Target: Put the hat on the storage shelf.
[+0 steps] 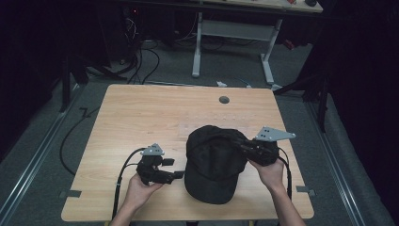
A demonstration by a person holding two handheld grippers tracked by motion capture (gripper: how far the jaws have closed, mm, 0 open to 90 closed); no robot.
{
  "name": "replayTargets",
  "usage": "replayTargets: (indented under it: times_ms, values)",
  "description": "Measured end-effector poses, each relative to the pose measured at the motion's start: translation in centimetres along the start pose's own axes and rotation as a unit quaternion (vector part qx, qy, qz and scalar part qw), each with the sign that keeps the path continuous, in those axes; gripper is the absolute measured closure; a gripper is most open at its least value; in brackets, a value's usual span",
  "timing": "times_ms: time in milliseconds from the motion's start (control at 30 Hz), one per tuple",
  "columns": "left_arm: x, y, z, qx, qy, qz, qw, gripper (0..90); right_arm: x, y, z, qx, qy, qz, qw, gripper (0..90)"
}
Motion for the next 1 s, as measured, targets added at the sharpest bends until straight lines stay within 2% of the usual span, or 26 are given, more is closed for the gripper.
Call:
replayTargets:
  times_ms: [300, 500, 567, 733, 1000]
  values:
    - [1.0, 0.0, -0.8, -0.021, -0.018, -0.003, 0.9996, 28.1, -0.4, 0.5, 0.0, 0.014, 0.008, 0.012, 0.9998, 84.1]
    - [1.5, -0.2, -1.2, -0.030, -0.026, -0.007, 0.9992, 28.5, -0.8, 1.0, -0.2, 0.025, 0.025, 0.024, 0.9991, 84.0]
    - [1.6, -0.2, -1.2, -0.034, -0.034, -0.005, 0.9988, 29.5, -1.0, 1.3, -0.3, 0.027, 0.031, 0.029, 0.9987, 83.9]
    - [1.6, -0.2, -1.3, -0.039, -0.040, -0.004, 0.9984, 32.5, -1.2, 1.4, -0.5, 0.036, 0.043, 0.036, 0.9978, 83.8]
    - [1.8, -0.3, -1.2, -0.048, -0.053, -0.001, 0.9974, 40.7, -1.3, 1.6, -0.8, 0.046, 0.049, 0.039, 0.9970, 83.9]
Point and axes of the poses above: each handheld gripper's, and its own axes: z roughly backward along the jaws, y roughly out of its top, x roughly to its right, the point moved 3 cm from there along -z, roughly forward along the jaws
